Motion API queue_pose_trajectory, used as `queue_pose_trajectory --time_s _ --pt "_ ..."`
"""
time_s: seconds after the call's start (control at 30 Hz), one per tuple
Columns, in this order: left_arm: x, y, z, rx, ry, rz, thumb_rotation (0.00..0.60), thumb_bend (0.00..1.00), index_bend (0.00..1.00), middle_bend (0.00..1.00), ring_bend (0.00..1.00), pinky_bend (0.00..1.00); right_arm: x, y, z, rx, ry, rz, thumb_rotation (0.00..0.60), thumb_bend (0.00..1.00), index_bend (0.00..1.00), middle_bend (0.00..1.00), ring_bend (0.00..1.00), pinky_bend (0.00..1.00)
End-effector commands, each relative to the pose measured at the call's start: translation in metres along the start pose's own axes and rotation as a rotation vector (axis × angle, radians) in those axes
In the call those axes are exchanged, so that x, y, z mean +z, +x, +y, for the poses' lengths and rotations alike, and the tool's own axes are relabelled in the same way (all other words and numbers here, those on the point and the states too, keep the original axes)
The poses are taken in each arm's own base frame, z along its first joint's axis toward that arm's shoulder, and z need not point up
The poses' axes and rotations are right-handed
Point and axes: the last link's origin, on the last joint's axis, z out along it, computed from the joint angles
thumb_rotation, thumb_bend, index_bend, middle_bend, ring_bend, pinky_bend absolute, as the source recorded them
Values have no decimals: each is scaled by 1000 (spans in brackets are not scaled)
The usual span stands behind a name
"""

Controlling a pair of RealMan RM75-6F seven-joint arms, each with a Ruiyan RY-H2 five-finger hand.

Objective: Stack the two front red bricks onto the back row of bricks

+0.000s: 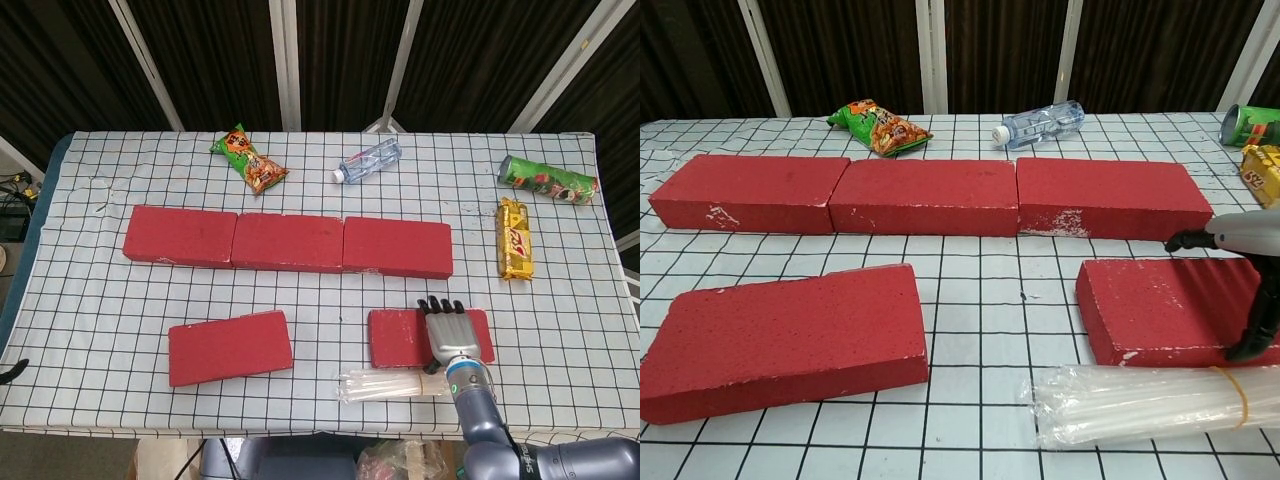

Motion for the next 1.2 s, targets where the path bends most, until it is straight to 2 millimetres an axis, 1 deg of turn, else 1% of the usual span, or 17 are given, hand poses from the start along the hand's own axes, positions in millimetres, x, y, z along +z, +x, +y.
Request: queue_pose_trajectory --time_s 0.03,0.5,0.57,0.63,0.7,0.8,0.9,0.97,1.07,1.2 --pt "0 0 0 1 -1 -1 600 0 69 0 0 0 0 0 0 -1 1 1 600 133 0 0 0 0" --pt "0 -2 1 7 -1 -6 600 0 78 0 0 0 6 -3 4 -22 -16 -19 600 132 0 0 0 0" --pt "0 -2 2 9 -1 -7 600 0 81 0 0 0 7 -4 4 -25 -16 -20 600 132 0 13 0 0" --pt "0 -2 2 9 0 -7 600 0 84 0 0 0 7 -3 4 -27 -16 -18 600 133 4 46 0 0" --pt "0 -2 2 9 1 -7 600 0 87 0 0 0 7 -3 5 -29 -15 -14 600 133 32 89 0 0" --pt "0 -2 1 9 2 -9 600 0 94 0 0 0 8 -3 4 -34 -8 -6 600 133 136 170 0 0" --pt "1 -2 1 11 3 -12 600 0 106 0 0 0 10 -4 4 -42 -2 6 600 133 239 222 6 0" --pt "1 -3 1 12 3 -13 600 0 115 0 0 0 10 -5 3 -40 6 10 600 133 286 243 19 0" --pt "1 -3 2 12 4 -16 600 0 122 0 0 0 11 -7 1 -41 18 7 600 133 327 259 38 0" --pt "0 -3 2 12 5 -16 600 0 127 0 0 0 11 -5 0 -44 24 12 600 133 343 262 40 0"
